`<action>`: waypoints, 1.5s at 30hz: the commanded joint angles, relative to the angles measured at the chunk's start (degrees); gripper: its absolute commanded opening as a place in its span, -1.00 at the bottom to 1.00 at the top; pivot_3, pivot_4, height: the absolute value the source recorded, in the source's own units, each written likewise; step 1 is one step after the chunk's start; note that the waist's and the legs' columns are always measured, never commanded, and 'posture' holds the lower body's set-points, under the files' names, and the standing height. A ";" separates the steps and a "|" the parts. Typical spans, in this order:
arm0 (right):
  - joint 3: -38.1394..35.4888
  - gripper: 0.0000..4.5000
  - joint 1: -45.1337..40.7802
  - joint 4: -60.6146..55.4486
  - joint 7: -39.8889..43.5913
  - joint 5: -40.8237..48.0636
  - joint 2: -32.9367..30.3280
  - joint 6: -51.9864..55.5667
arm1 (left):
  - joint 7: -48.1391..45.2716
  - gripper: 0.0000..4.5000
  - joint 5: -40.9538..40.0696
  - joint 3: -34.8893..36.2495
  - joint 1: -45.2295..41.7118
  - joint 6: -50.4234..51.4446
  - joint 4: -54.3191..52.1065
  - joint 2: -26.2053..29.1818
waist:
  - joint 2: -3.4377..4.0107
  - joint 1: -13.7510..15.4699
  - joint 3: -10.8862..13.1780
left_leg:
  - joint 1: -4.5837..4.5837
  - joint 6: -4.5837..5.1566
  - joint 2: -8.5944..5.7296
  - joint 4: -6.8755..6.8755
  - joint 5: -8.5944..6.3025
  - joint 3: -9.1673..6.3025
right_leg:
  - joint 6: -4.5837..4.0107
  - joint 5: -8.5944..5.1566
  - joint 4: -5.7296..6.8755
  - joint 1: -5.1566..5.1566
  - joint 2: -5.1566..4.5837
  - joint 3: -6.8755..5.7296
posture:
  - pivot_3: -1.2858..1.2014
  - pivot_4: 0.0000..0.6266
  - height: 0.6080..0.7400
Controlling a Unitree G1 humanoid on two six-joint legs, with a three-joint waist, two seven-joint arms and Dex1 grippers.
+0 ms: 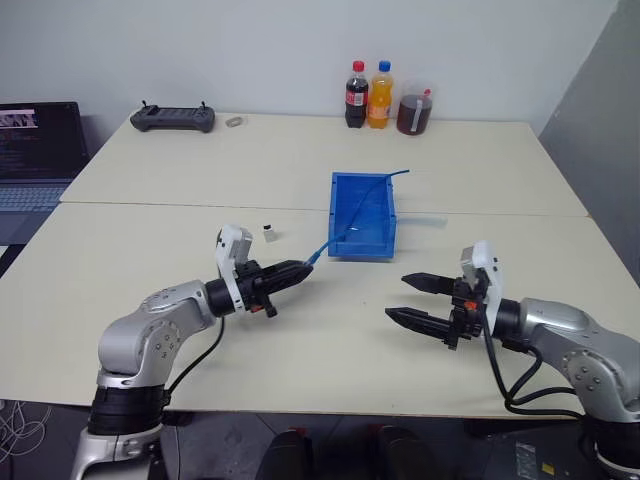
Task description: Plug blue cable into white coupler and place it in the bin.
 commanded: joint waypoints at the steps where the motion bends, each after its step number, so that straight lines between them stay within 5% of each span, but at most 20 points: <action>1: -4.98 1.00 0.01 -1.35 -6.03 10.45 2.33 5.87 | 10.66 -0.88 -15.20 4.29 0.87 8.33 -6.75 -5.65 | 0.00 -0.01 0.00 | -0.01 0.00 0.00 0.00 0.00 -0.02 | 0.00 0.00 0.00 0.00 0.00 -0.02 | 0.03 -0.52 1.00; 6: -8.22 1.00 -3.54 4.17 -20.37 28.76 8.55 10.75 | 17.32 -0.88 -25.91 4.60 0.88 11.26 -7.26 -8.74 | 0.00 -0.31 0.00 | 0.06 -0.12 0.00 0.00 0.07 -0.04 | -0.01 0.00 0.17 -0.01 0.05 0.00 | 0.03 -0.52 1.00; 10: -7.26 1.00 -5.82 7.65 -30.32 43.75 9.76 9.98 | 20.25 -0.88 -28.20 3.44 -0.35 10.51 -6.38 -8.74 | 0.01 -0.27 0.01 | 0.21 -0.18 -0.06 0.00 0.12 -0.01 | -0.01 0.00 0.36 0.00 0.06 0.08 | 0.03 -0.52 1.00; 14: -4.39 1.00 -8.40 9.69 -37.72 49.69 11.83 6.95 | 20.68 -0.88 -26.76 1.02 -1.79 8.48 -5.70 -9.61 | 0.01 -0.24 0.01 | 0.20 -0.18 -0.10 0.00 0.13 0.02 | -0.01 -0.01 0.33 0.00 0.06 0.12 | 0.03 -0.52 1.00; 37: 0.83 1.00 -12.63 13.98 -35.11 49.91 10.14 5.74 | 22.19 -0.88 -35.27 -1.71 -0.35 7.92 -6.02 -5.95 | 0.03 -0.17 0.01 | 0.00 -0.20 -0.07 -0.04 0.14 0.01 | 0.01 -0.01 0.05 -0.07 0.08 0.11 | 0.03 -0.52 1.00; 45: 1.53 0.28 -12.69 13.91 -33.17 48.99 9.09 6.49 | 22.93 -0.88 -35.76 -2.18 -0.85 7.17 -6.07 -5.96 | 0.03 -0.16 0.02 | -0.03 -0.21 -0.07 -0.06 0.14 0.01 | 0.01 -0.01 -0.03 -0.07 0.07 0.10 | 0.03 -0.52 1.00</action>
